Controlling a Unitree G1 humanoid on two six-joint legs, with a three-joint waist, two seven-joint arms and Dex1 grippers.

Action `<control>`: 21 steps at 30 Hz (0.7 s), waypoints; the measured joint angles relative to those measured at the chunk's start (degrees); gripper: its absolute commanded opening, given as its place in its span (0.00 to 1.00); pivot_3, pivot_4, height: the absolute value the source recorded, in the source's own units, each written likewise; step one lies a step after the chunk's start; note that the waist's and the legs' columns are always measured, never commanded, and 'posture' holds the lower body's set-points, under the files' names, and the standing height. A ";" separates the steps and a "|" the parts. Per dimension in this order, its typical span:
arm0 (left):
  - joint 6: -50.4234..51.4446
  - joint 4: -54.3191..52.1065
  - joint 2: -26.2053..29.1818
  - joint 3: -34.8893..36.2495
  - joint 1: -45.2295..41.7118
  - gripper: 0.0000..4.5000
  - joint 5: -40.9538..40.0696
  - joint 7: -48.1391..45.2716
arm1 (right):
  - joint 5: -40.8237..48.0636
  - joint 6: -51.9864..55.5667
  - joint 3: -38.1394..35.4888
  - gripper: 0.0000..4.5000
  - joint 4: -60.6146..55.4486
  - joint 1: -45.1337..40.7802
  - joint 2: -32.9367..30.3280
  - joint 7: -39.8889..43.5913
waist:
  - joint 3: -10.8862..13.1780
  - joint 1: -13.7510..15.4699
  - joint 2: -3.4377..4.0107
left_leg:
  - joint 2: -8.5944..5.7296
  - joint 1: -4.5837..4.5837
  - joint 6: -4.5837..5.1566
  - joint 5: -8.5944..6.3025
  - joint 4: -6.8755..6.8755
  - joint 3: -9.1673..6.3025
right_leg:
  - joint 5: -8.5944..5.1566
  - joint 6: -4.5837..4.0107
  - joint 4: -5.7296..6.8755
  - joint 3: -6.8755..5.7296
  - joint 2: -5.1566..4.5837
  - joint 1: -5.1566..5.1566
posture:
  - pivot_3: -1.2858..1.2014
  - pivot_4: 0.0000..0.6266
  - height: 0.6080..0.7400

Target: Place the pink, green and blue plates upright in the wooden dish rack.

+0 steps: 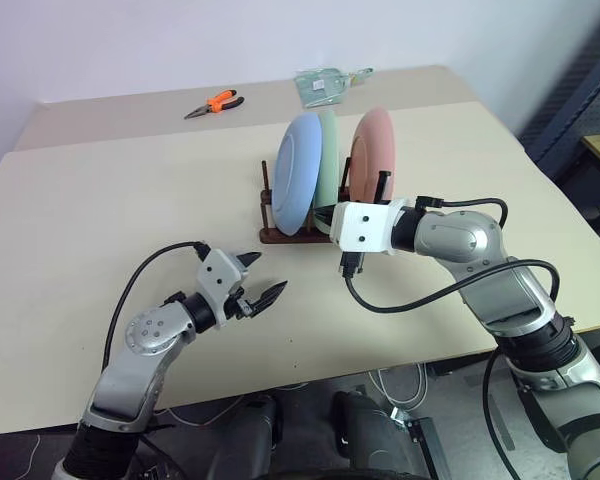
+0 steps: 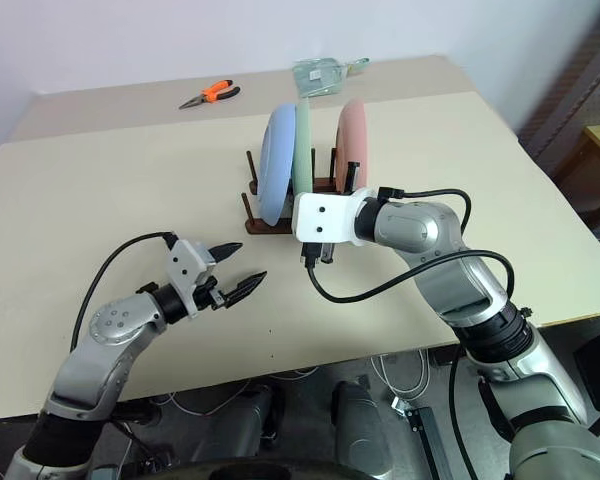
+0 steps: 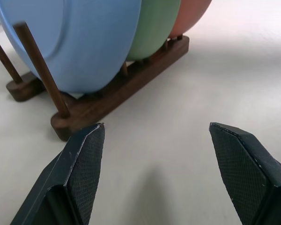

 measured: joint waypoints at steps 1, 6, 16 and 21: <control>0.00 0.06 -0.01 -0.04 0.00 0.81 0.00 -0.08 | -0.42 0.01 0.00 0.01 0.01 0.00 0.06 -0.04 | 0.00 0.00 0.00 | 0.00 0.00 0.00 0.00 0.00 0.00 | 0.00 0.00 0.00 0.00 0.00 0.00 | 0.52 0.24 1.00; -0.02 0.29 -0.15 -0.21 0.03 0.81 0.01 -0.16 | -2.15 -0.02 0.56 0.01 0.88 -0.67 2.15 -0.71 | 0.00 -0.06 0.00 | 0.00 0.00 0.00 0.00 0.00 0.00 | 0.00 0.00 0.01 0.00 0.01 0.00 | 0.52 0.24 1.00; -0.02 0.30 -0.23 -0.23 0.50 0.81 0.05 0.41 | -4.47 -1.99 2.38 0.01 3.91 -4.54 6.86 -1.97 | 0.00 -0.02 0.00 | -0.01 0.01 -0.01 0.00 0.00 0.00 | 0.00 0.00 0.02 0.00 0.01 0.00 | 0.52 0.24 1.00; -0.02 0.30 -0.25 -0.25 0.85 0.81 0.06 0.54 | -5.06 -3.26 2.39 0.01 4.25 -4.63 7.84 -2.05 | 0.00 -0.06 0.00 | -0.02 0.01 -0.01 0.01 0.00 -0.01 | 0.01 0.01 0.04 0.00 0.02 -0.01 | 0.52 0.24 1.00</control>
